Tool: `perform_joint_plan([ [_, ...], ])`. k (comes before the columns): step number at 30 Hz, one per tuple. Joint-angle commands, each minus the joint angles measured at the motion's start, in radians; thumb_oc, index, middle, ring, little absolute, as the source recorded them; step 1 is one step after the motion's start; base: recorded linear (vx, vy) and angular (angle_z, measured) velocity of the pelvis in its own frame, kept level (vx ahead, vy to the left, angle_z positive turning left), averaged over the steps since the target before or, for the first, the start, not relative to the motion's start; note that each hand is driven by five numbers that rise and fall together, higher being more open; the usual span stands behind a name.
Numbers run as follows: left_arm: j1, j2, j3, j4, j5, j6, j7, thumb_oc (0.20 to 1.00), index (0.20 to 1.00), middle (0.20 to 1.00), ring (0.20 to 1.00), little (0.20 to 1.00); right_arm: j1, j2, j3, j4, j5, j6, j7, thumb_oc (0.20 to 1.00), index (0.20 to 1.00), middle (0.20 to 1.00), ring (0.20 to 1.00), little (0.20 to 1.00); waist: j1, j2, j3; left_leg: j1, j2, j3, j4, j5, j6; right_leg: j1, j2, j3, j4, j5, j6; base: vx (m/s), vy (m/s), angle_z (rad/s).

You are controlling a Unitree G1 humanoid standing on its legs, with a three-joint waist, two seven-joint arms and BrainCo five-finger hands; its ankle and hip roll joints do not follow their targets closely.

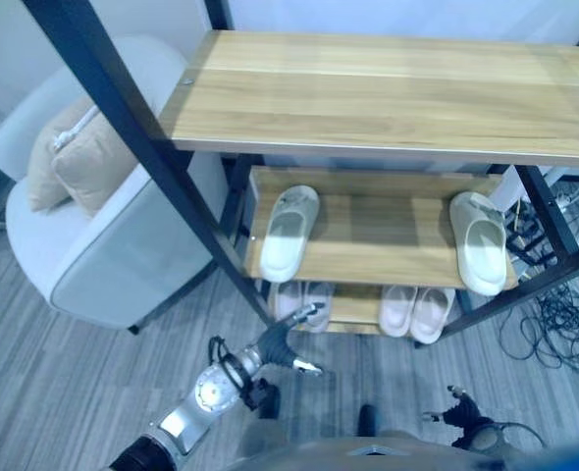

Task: Arrange the slippers neatly on the shoe rack.

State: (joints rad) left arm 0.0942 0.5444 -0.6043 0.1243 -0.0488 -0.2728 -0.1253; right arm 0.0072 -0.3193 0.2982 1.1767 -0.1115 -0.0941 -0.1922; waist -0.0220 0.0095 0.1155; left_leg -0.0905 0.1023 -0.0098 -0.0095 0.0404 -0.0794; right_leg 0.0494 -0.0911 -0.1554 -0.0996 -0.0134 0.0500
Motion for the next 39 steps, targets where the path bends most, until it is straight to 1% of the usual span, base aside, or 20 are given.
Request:
perform_joint_plan([
  [1,-0.054,-0.001,0.033,-0.110,0.008,-0.047,-0.005,1.000,1.000,1.000,1.000,1.000,-0.020,-0.006,0.006,0.054,-0.015,0.004,0.010,1.000,1.000,1.000,1.000,1.000,-0.006,-0.024,-0.056,0.068,-0.067,0.015,0.043,-0.121,0.043,-0.087,-0.016,0.046,0.103,-0.005,0.070,-0.10,0.214,0.11],
  [2,-0.091,0.002,0.028,-0.130,0.025,-0.055,0.005,1.000,1.000,1.000,1.000,1.000,-0.017,0.004,-0.001,0.056,-0.011,0.004,0.014,1.000,1.000,1.000,1.000,1.000,-0.012,-0.021,-0.065,0.080,-0.079,0.014,-0.006,-0.116,0.052,-0.099,-0.019,0.038,0.102,0.007,0.079,-0.15,0.250,-0.13],
  [4,-0.119,0.002,0.041,-0.154,0.024,-0.057,0.020,1.000,1.000,1.000,1.000,1.000,-0.018,0.015,0.002,0.053,-0.022,0.012,0.016,1.000,1.000,1.000,1.000,1.000,-0.010,-0.018,-0.062,0.093,-0.077,0.043,-0.031,-0.104,0.055,-0.119,-0.030,0.015,0.128,0.023,0.095,-0.16,0.080,-0.45],
  [5,-0.160,0.002,0.050,-0.167,0.037,-0.065,0.042,1.000,1.000,1.000,1.000,1.000,-0.023,0.028,0.012,0.050,-0.044,0.015,0.016,1.000,1.000,1.000,1.000,1.000,-0.005,-0.010,-0.052,0.088,-0.065,0.063,-0.032,-0.097,0.058,-0.147,-0.070,-0.027,0.176,0.037,0.110,-0.17,-0.007,-0.99],
  [6,-0.185,0.003,0.050,-0.162,0.051,-0.068,0.057,1.000,1.000,1.000,1.000,1.000,-0.022,0.036,0.014,0.047,-0.046,0.015,0.017,1.000,1.000,1.000,1.000,1.000,-0.009,-0.010,-0.048,0.084,-0.062,0.061,-0.028,-0.096,0.060,-0.159,-0.085,-0.013,0.202,0.037,0.117,-0.18,-0.055,-1.19],
  [7,-0.240,-0.001,0.051,-0.153,0.088,-0.071,0.099,1.000,1.000,1.000,1.000,1.000,-0.011,0.047,0.017,0.045,-0.044,0.018,0.018,1.000,1.000,1.000,1.000,1.000,-0.024,-0.011,-0.043,0.081,-0.061,0.051,-0.022,-0.097,0.066,-0.165,-0.104,0.058,0.231,0.056,0.123,-0.06,-0.120,-0.70],
  [8,-0.282,-0.014,0.043,-0.130,0.110,-0.068,0.128,1.000,1.000,1.000,1.000,1.000,0.005,0.060,0.022,0.044,-0.042,0.021,0.019,1.000,1.000,1.000,1.000,1.000,-0.035,-0.025,-0.048,0.075,-0.067,0.045,-0.009,-0.102,0.064,-0.128,-0.105,0.106,0.190,0.042,0.119,0.03,-0.184,-0.01],
  [9,-0.294,-0.021,0.056,-0.115,0.146,-0.068,0.146,1.000,1.000,1.000,1.000,1.000,0.027,0.064,0.023,0.048,-0.051,0.024,0.024,1.000,1.000,1.000,1.000,1.000,-0.032,-0.037,-0.072,0.084,-0.069,0.052,-0.013,-0.108,0.059,-0.090,-0.112,0.102,0.117,0.042,0.125,0.12,-0.245,0.52],
  [11,-0.313,-0.020,0.067,-0.092,0.206,-0.068,0.167,1.000,1.000,1.000,1.000,1.000,0.043,0.062,0.047,0.049,-0.079,0.023,0.032,1.000,1.000,1.000,1.000,1.000,-0.037,-0.043,-0.098,0.112,-0.053,0.059,-0.036,-0.098,0.045,-0.047,-0.098,0.094,0.046,0.051,0.128,0.13,-0.208,0.32],
  [12,-0.323,-0.022,0.072,-0.074,0.229,-0.067,0.179,1.000,1.000,1.000,1.000,1.000,0.045,0.058,0.053,0.046,-0.088,0.022,0.032,1.000,1.000,1.000,1.000,1.000,-0.038,-0.042,-0.101,0.121,-0.048,0.060,-0.046,-0.093,0.040,-0.040,-0.093,0.091,0.039,0.052,0.128,0.07,-0.175,0.02],
  [14,-0.386,-0.054,0.079,0.034,0.295,-0.050,0.243,1.000,1.000,1.000,1.000,1.000,0.053,0.053,0.055,0.045,-0.091,0.023,0.027,1.000,1.000,1.000,1.000,1.000,-0.055,-0.035,-0.110,0.139,-0.031,0.057,-0.074,-0.070,0.026,-0.022,-0.075,0.090,0.022,0.045,0.118,0.07,-0.184,-0.04],
  [20,-0.491,-0.091,0.073,0.239,0.387,0.004,0.363,1.000,1.000,1.000,1.000,1.000,0.074,0.050,0.046,0.057,-0.065,0.020,0.018,1.000,1.000,1.000,1.000,1.000,-0.085,-0.020,-0.114,0.140,-0.014,0.061,-0.078,-0.057,0.013,-0.020,-0.060,0.081,0.020,0.037,0.112,0.06,-0.077,0.01],
  [22,-0.511,-0.089,0.074,0.269,0.411,0.012,0.388,1.000,1.000,1.000,1.000,1.000,0.079,0.050,0.042,0.056,-0.061,0.019,0.015,1.000,1.000,1.000,1.000,1.000,-0.090,-0.016,-0.112,0.137,-0.012,0.060,-0.078,-0.055,0.010,-0.021,-0.058,0.080,0.020,0.037,0.112,0.05,-0.045,0.01],
  [23,-0.559,-0.074,0.072,0.316,0.461,0.035,0.429,1.000,1.000,1.000,1.000,1.000,0.086,0.047,0.040,0.058,-0.057,0.016,0.008,1.000,1.000,1.000,1.000,1.000,-0.099,-0.009,-0.108,0.129,-0.009,0.062,-0.078,-0.051,0.006,-0.028,-0.056,0.077,0.019,0.038,0.113,0.02,-0.032,0.00],
  [24,-0.576,-0.070,0.069,0.329,0.480,0.040,0.445,1.000,1.000,1.000,1.000,1.000,0.087,0.045,0.039,0.059,-0.058,0.014,0.004,1.000,1.000,1.000,1.000,1.000,-0.101,-0.006,-0.108,0.125,-0.008,0.061,-0.078,-0.050,0.005,-0.031,-0.055,0.076,0.018,0.038,0.113,0.04,-0.045,0.01],
  [27,-0.590,-0.049,0.085,0.323,0.508,0.050,0.467,1.000,1.000,1.000,1.000,1.000,0.094,0.044,0.032,0.060,-0.055,0.011,-0.004,1.000,1.000,1.000,1.000,1.000,-0.103,0.000,-0.105,0.116,-0.006,0.063,-0.078,-0.048,0.002,-0.039,-0.054,0.074,0.016,0.038,0.114,0.00,-0.007,-0.01],
  [28,-0.595,-0.030,0.100,0.320,0.539,0.062,0.491,1.000,1.000,1.000,1.000,1.000,0.100,0.043,0.024,0.061,-0.052,0.009,-0.010,1.000,1.000,1.000,1.000,1.000,-0.107,0.006,-0.102,0.106,-0.006,0.065,-0.078,-0.045,-0.001,-0.048,-0.054,0.073,0.013,0.039,0.115,-0.01,-0.021,-0.03],
  [31,-0.610,-0.008,0.122,0.346,0.563,0.080,0.522,1.000,1.000,1.000,1.000,1.000,0.100,0.040,0.016,0.063,-0.045,0.007,-0.019,1.000,1.000,1.000,1.000,1.000,-0.114,0.016,-0.098,0.083,-0.006,0.071,-0.078,-0.038,-0.005,-0.070,-0.055,0.075,0.012,0.041,0.116,0.00,0.000,0.00],
  [34,-0.636,-0.008,0.136,0.393,0.566,0.099,0.552,1.000,1.000,1.000,1.000,1.000,0.103,0.030,0.013,0.057,-0.042,0.003,-0.026,1.000,1.000,1.000,1.000,1.000,-0.123,0.027,-0.099,0.058,-0.008,0.072,-0.078,-0.034,-0.006,-0.095,-0.054,0.081,0.012,0.044,0.113,0.00,0.000,0.00],
  [39,-0.695,-0.011,0.118,0.491,0.584,0.133,0.591,1.000,1.000,1.000,1.000,1.000,0.103,0.023,0.011,0.045,-0.028,-0.007,-0.039,1.000,1.000,1.000,1.000,1.000,-0.135,0.036,-0.093,0.037,-0.009,0.073,-0.078,-0.029,-0.008,-0.120,-0.053,0.083,0.015,0.048,0.112,0.00,0.000,0.00],
])
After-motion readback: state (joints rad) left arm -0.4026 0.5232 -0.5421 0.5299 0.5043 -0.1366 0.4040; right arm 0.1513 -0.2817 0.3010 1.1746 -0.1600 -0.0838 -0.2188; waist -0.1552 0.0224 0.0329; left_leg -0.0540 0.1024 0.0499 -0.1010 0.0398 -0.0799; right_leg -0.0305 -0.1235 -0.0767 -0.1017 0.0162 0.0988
